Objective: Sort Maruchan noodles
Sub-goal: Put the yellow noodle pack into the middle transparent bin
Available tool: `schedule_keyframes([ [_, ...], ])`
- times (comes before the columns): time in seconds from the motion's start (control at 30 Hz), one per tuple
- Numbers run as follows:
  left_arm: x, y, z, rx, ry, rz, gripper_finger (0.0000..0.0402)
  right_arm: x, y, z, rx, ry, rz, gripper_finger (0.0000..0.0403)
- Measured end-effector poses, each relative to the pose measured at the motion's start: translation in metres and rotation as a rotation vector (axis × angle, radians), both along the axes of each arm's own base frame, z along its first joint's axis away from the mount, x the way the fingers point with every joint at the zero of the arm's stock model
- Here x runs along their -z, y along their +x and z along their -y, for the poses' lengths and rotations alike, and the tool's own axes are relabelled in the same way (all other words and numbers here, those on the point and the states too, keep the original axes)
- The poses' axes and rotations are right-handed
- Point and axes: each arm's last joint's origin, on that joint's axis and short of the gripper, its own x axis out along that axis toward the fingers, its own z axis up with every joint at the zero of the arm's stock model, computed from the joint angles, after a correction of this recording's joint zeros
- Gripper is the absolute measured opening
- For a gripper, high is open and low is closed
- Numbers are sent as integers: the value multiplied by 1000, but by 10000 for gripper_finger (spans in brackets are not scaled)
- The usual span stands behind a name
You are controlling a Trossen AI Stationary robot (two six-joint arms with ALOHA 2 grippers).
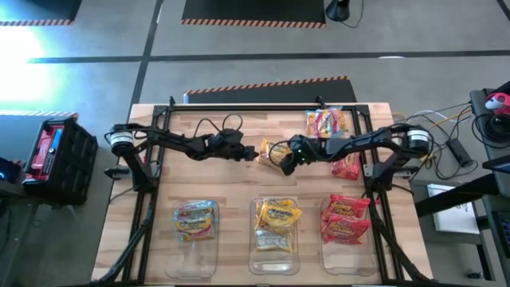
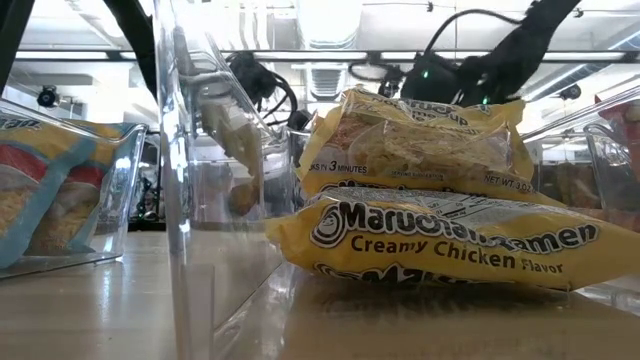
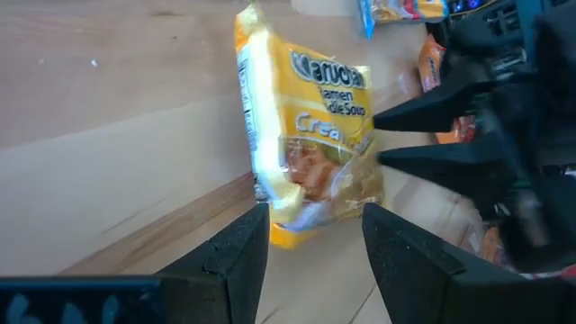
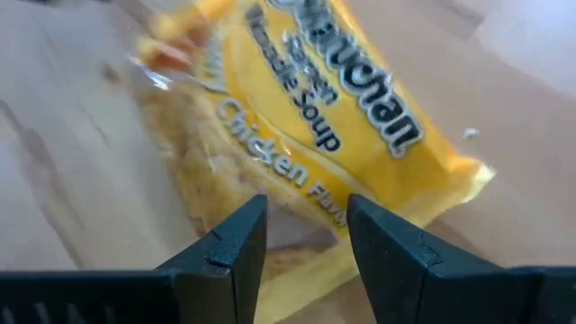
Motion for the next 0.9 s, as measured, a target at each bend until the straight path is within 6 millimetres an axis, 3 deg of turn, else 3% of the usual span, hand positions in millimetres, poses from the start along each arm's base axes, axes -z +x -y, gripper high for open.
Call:
schedule_keyframes([
  [0.27, 0, 0, 0, 5, 9, 4, 165, 28, 7, 2, -2, 8, -63, 146],
  [0.57, -1, 0, -3, 10, 33, 0, 165, 30, 7, 2, -92, -46, -102, 146],
  [0.9, -2, -6, -24, -50, 104, 12, 165, 31, 6, 1, -155, -86, -128, 146],
])
